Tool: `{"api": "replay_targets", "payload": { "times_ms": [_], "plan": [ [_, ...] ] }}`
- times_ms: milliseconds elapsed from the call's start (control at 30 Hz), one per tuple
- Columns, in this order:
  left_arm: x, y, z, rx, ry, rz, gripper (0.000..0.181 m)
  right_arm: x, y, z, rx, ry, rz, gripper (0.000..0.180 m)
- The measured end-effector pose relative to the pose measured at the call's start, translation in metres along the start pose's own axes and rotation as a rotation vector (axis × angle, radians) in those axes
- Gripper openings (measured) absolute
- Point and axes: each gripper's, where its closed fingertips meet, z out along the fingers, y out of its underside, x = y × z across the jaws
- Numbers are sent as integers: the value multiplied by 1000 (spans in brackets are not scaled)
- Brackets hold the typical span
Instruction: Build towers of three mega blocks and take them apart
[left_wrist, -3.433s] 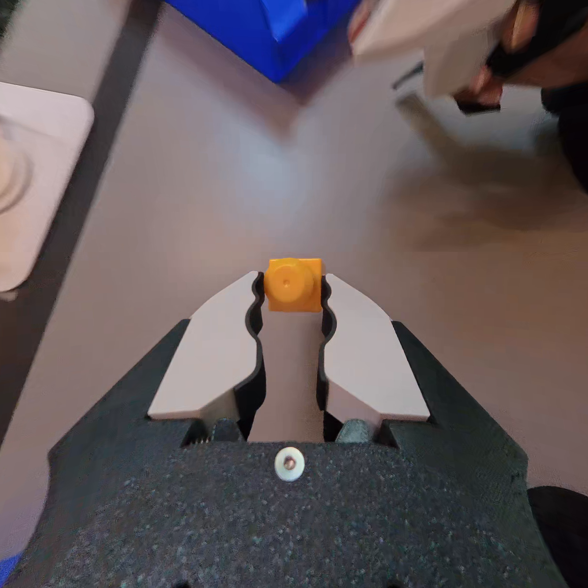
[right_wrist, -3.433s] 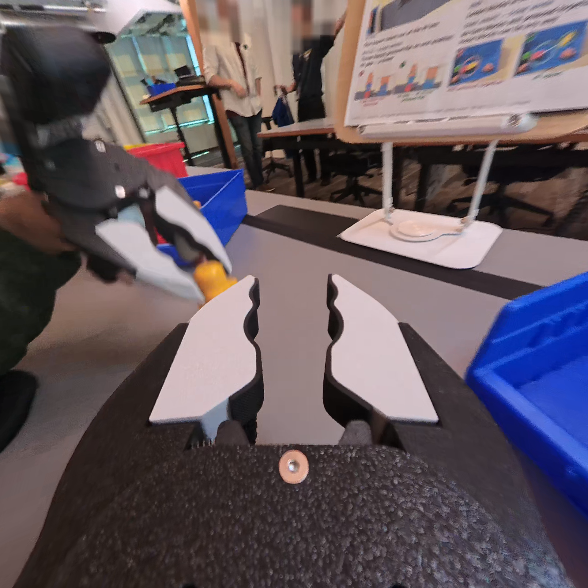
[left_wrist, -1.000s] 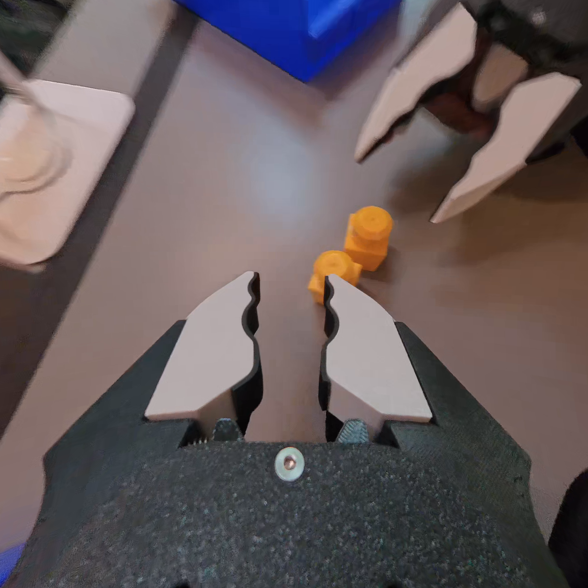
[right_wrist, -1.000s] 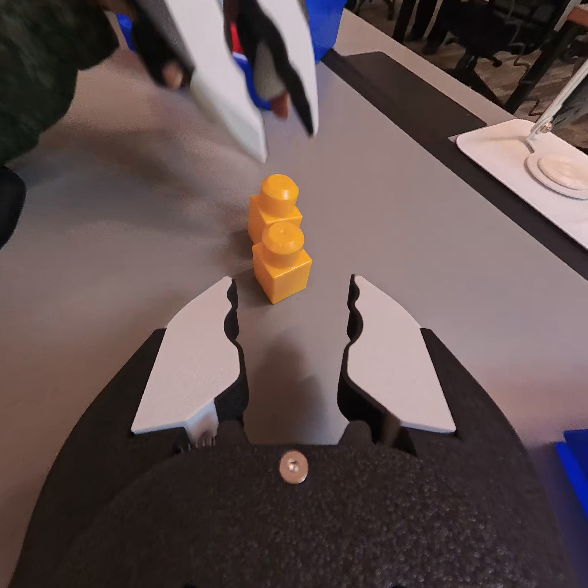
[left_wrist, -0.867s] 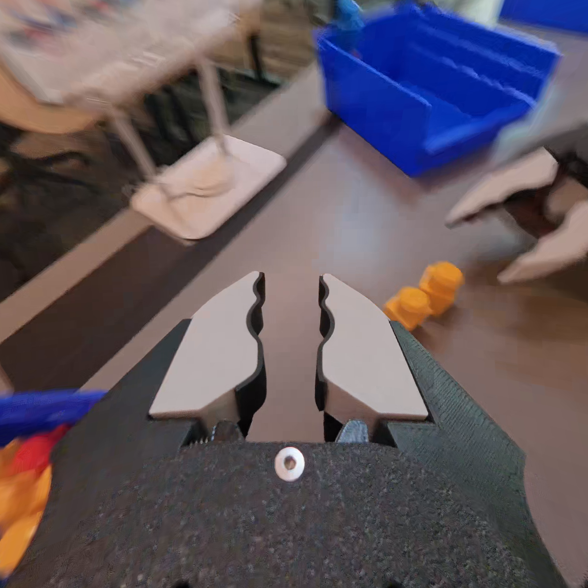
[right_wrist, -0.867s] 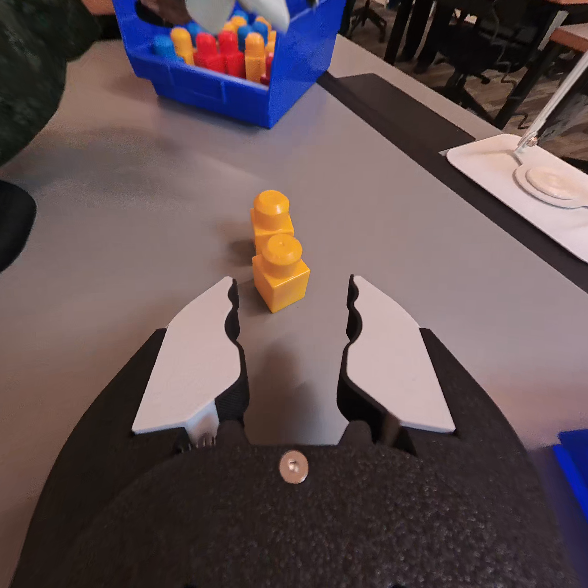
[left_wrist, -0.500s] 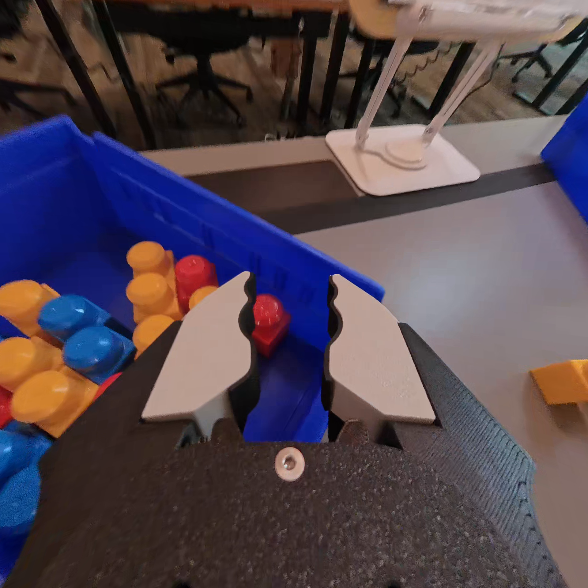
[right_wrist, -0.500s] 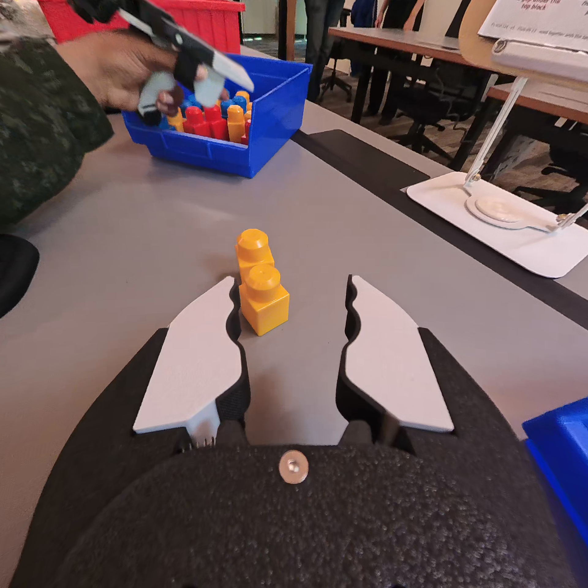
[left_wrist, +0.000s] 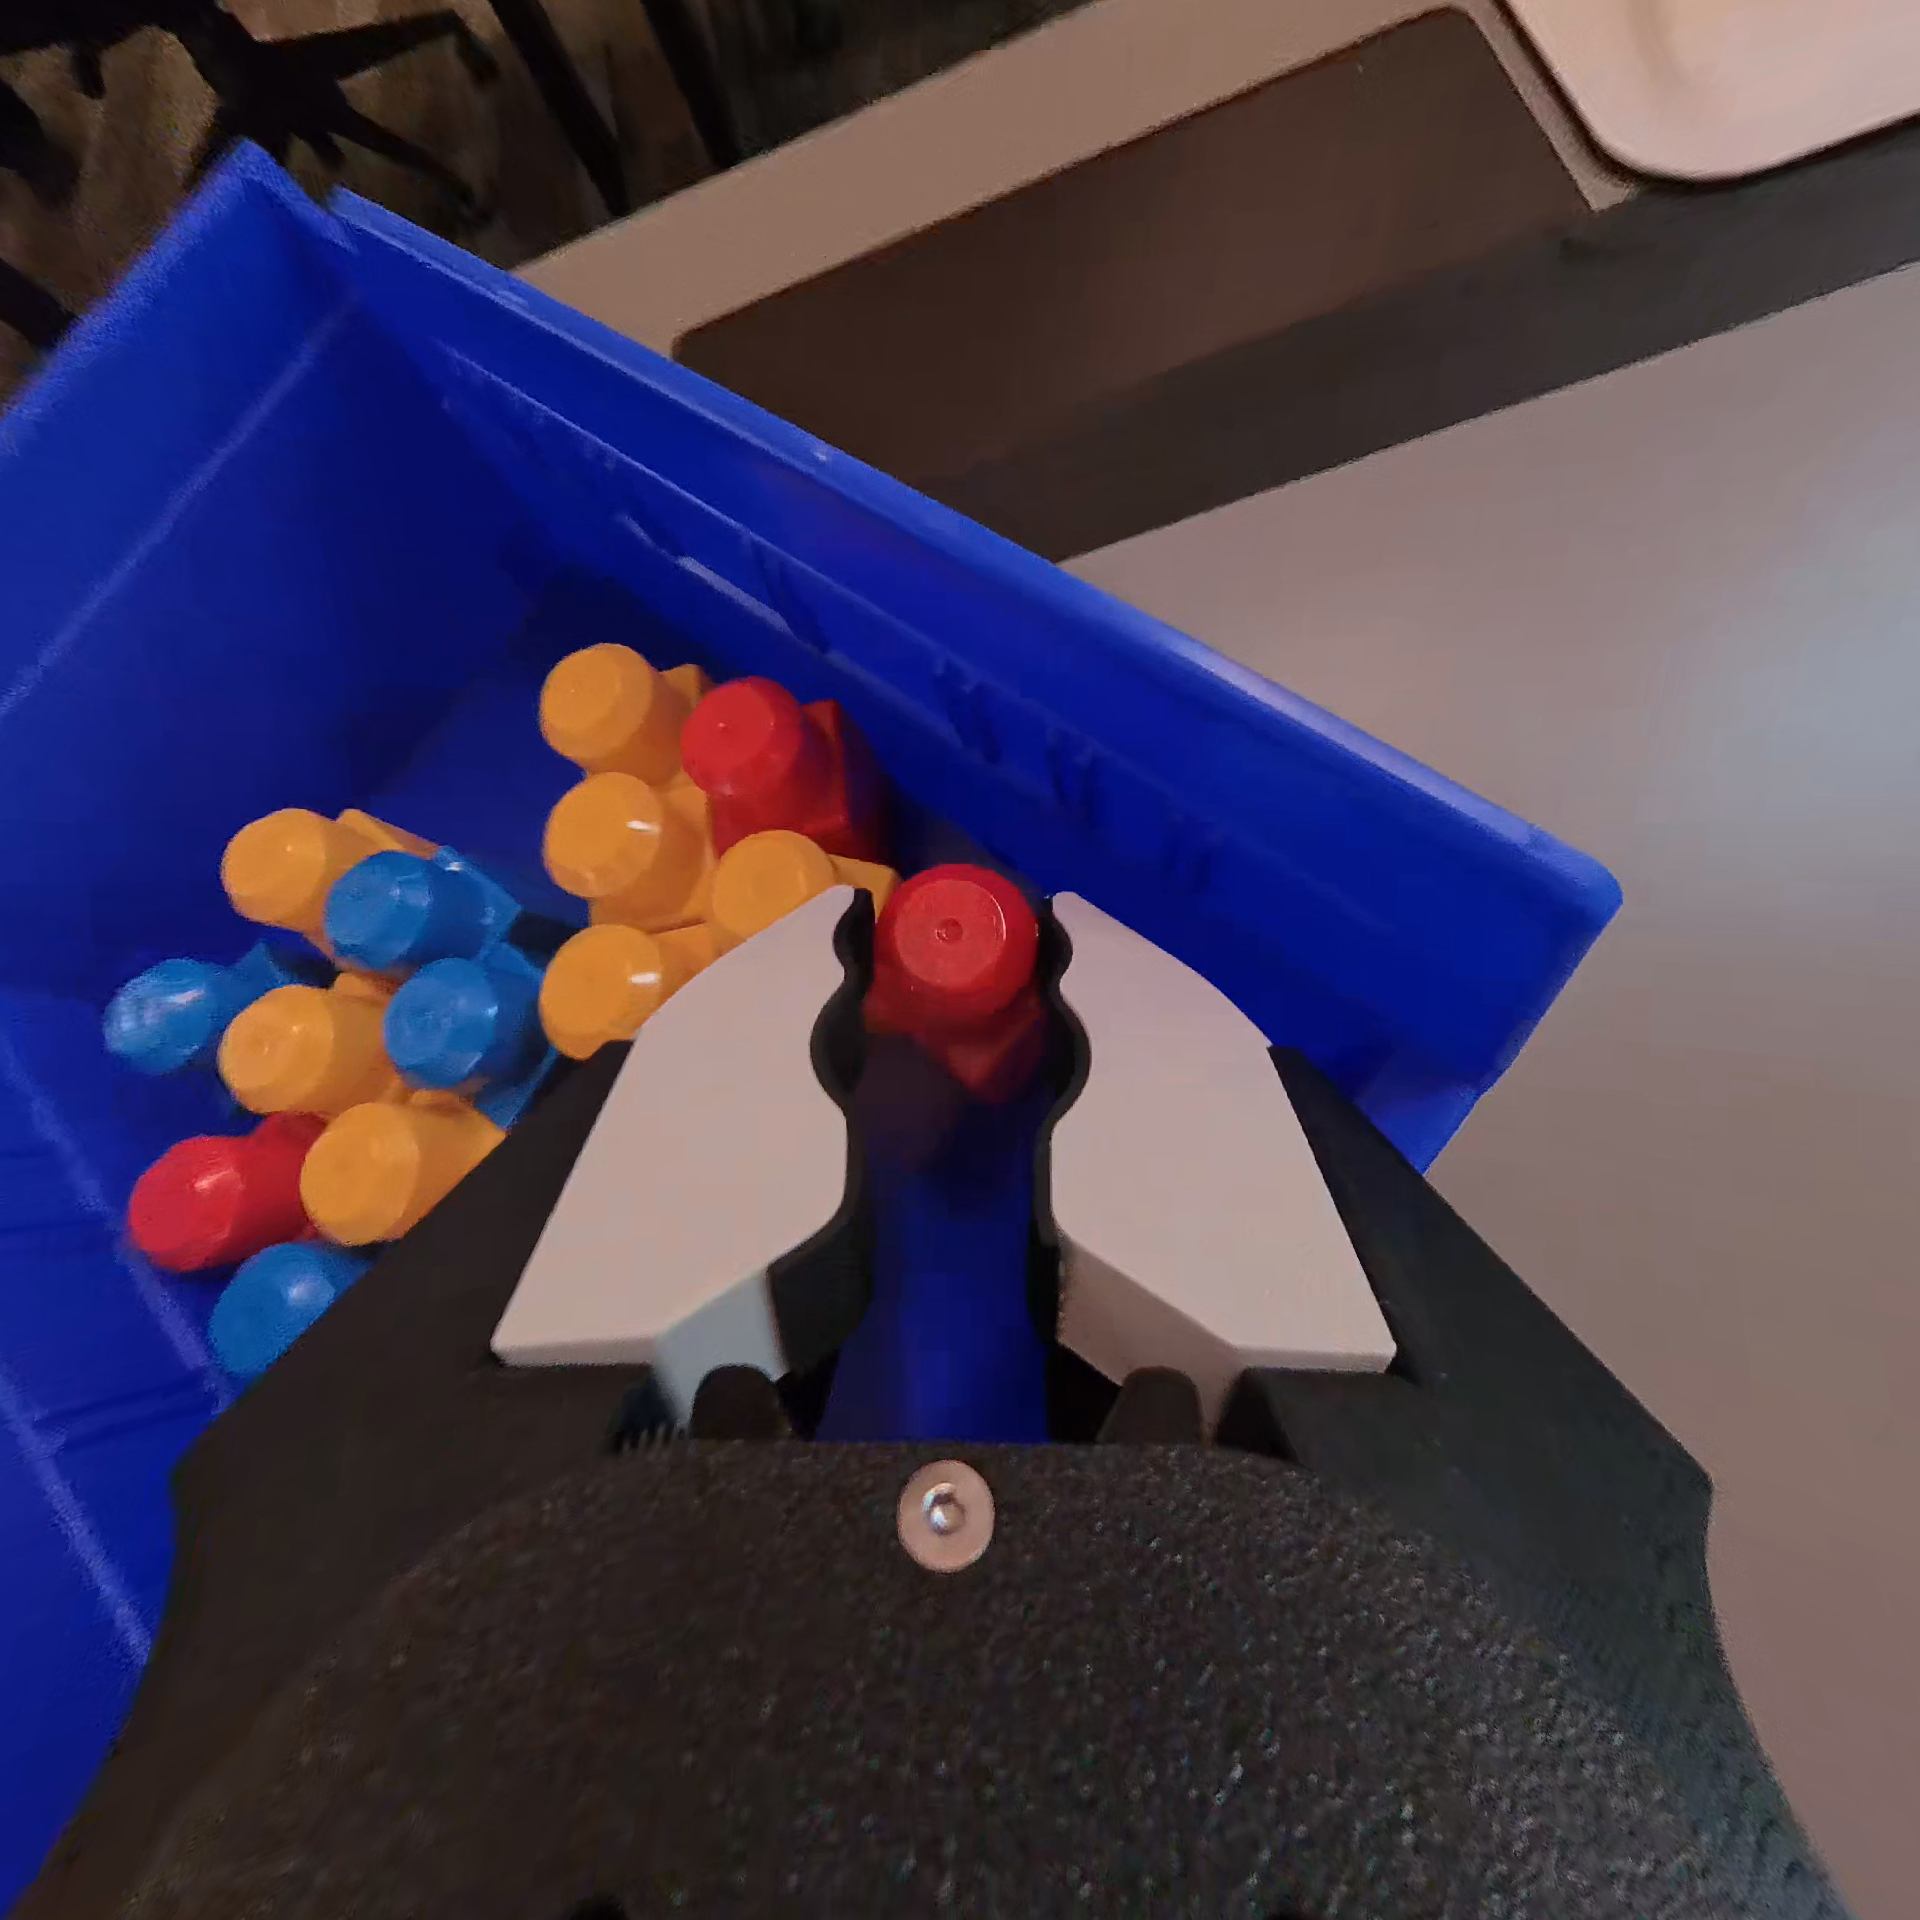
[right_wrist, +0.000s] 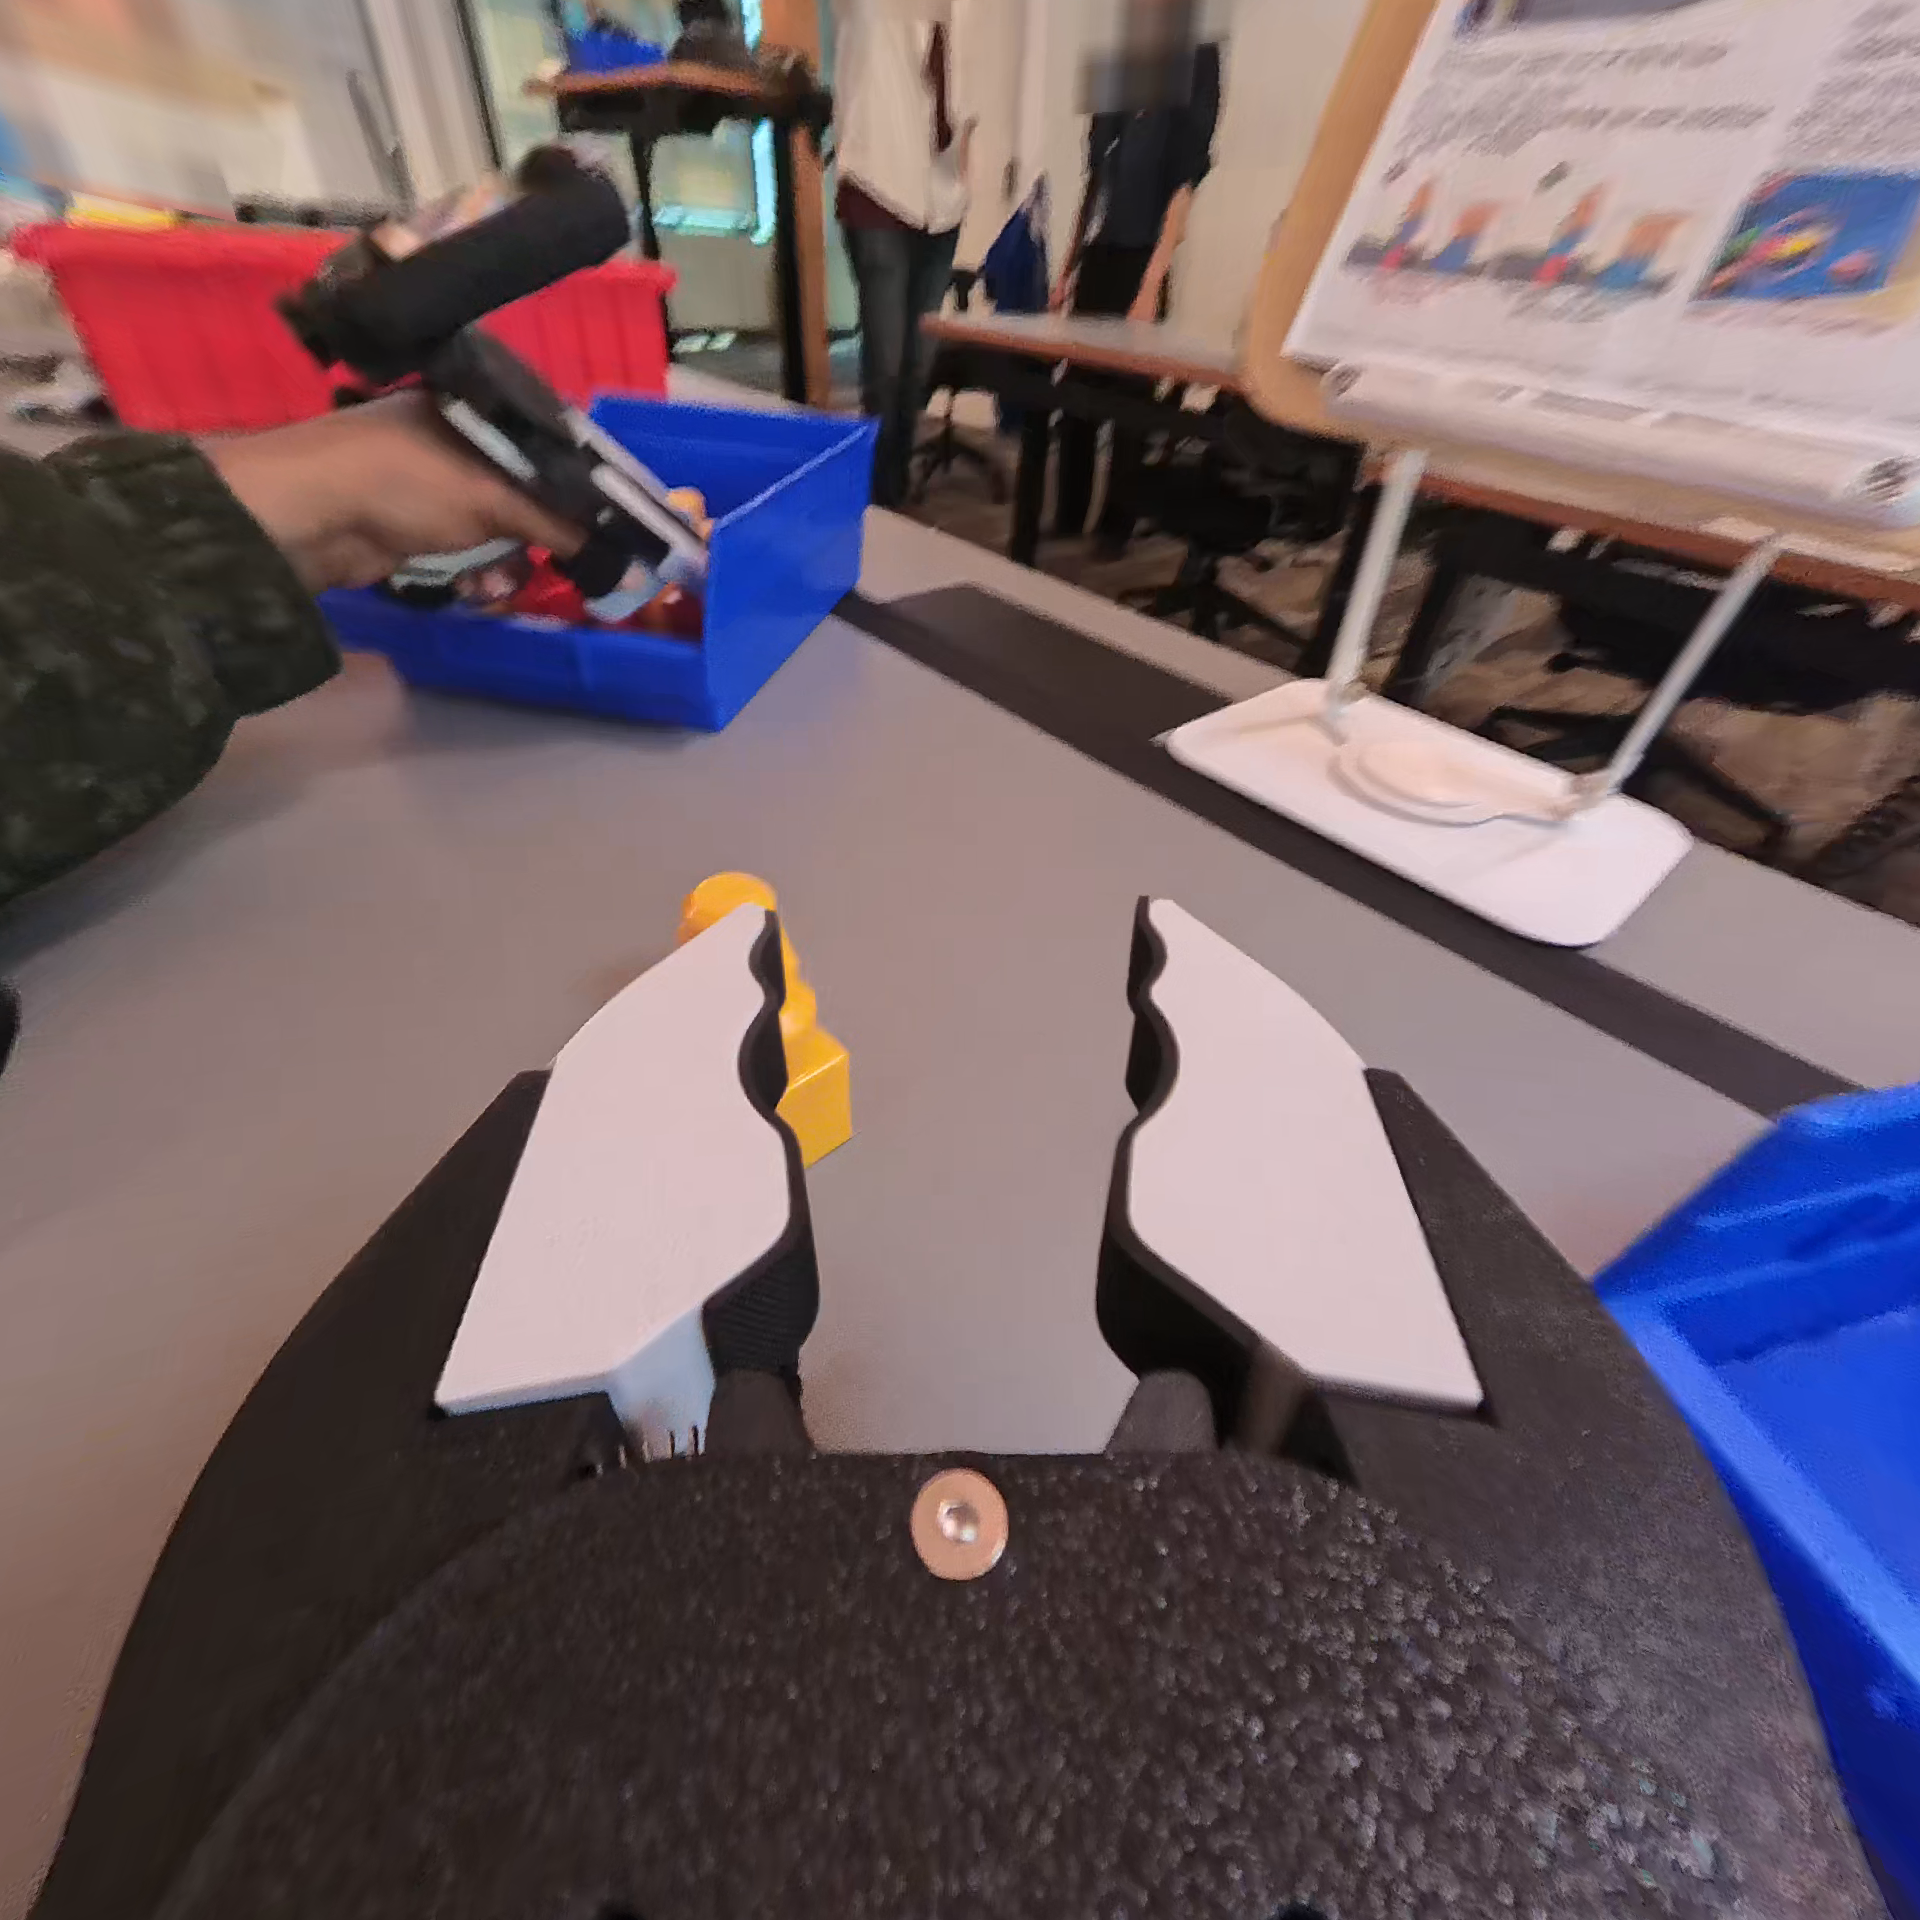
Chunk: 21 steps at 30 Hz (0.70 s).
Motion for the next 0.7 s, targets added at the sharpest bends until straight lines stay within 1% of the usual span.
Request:
{"api": "replay_targets", "payload": {
  "times_ms": [100, 200, 300, 367, 433, 500, 533, 600, 633, 700],
  "plan": [
    [-10, -19, -25, 79, -41, -17, 30, 24, -20, -14, 112, 133, 22, 63],
    [-11, -49, -61, 198, -62, -16, 30, 53, -37, -37, 213, 325, 21, 59],
    [6, -77, -96, 304, -17, 10, 30, 67, -43, -50, 255, 402, 49, 56],
    [36, -94, -117, 380, 112, 54, 30, 71, -39, -51, 244, 412, 72, 52],
    [80, -109, -143, 476, 331, 102, 30, 77, -31, -49, 195, 452, 77, 50],
    [118, -117, -168, 534, 533, 125, 30, 80, -24, -47, 159, 476, 80, 48],
    [133, -120, -178, 554, 597, 141, 30, 80, -20, -44, 138, 474, 86, 48],
    [156, -122, -189, 577, 670, 194, 30, 75, -12, -35, 97, 429, 108, 50],
    [166, -121, -192, 583, 703, 219, 30, 68, -7, -27, 76, 376, 123, 55],
    [186, -121, -201, 592, 799, 230, 30, 46, 7, -7, 8, 217, 166, 74]
  ]
}}
